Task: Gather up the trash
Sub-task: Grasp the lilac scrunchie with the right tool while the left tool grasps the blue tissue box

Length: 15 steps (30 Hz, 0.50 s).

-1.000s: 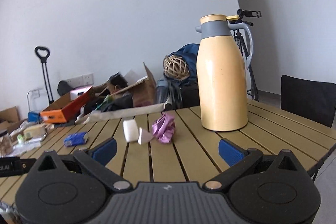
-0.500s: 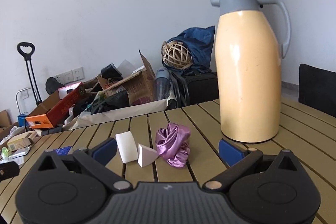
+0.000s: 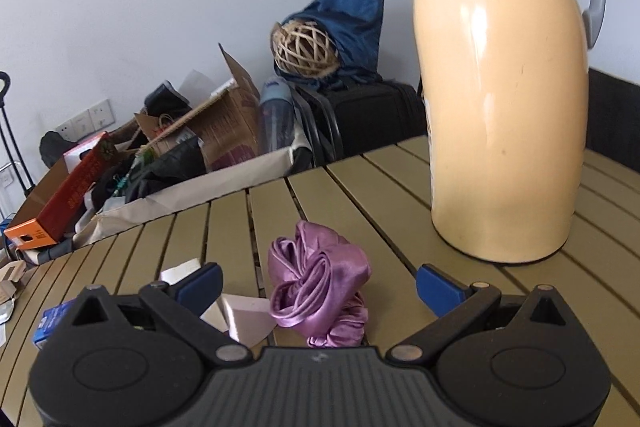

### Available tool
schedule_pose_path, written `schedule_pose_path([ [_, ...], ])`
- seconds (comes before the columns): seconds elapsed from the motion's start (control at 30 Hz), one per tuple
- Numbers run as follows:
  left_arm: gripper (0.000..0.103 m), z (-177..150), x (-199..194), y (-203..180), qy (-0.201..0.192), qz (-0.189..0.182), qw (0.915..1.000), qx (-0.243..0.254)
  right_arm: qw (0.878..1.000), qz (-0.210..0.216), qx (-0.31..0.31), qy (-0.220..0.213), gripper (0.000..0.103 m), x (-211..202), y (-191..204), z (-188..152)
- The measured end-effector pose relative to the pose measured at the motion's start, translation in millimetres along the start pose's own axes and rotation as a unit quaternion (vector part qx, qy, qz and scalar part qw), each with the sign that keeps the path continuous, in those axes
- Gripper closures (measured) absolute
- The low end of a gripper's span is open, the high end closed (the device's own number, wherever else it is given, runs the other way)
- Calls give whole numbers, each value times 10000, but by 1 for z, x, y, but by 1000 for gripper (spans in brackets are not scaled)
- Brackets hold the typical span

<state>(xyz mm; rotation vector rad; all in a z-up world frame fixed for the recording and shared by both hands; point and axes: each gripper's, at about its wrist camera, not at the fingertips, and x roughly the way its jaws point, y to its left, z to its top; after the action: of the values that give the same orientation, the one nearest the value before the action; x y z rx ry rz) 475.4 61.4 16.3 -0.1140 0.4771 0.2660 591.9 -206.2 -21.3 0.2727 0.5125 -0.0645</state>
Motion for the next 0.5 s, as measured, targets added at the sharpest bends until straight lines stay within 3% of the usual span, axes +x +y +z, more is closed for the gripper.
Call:
schedule_pose_path([
  [0.17,0,-2,9,-5,55,3,10000,51,9994,189,-84,274,2,15,0,-1],
  [0.3,0,-4,13,-12,90,-30,9999,100,9988,307,-27,375,14,22,-3,-2],
  [0.37,0,-5,13,-14,107,-51,9999,120,9990,267,-82,345,22,23,-5,-3],
  [0.5,0,-7,14,-18,132,-82,9998,144,9980,400,-36,486,58,27,-9,-6],
])
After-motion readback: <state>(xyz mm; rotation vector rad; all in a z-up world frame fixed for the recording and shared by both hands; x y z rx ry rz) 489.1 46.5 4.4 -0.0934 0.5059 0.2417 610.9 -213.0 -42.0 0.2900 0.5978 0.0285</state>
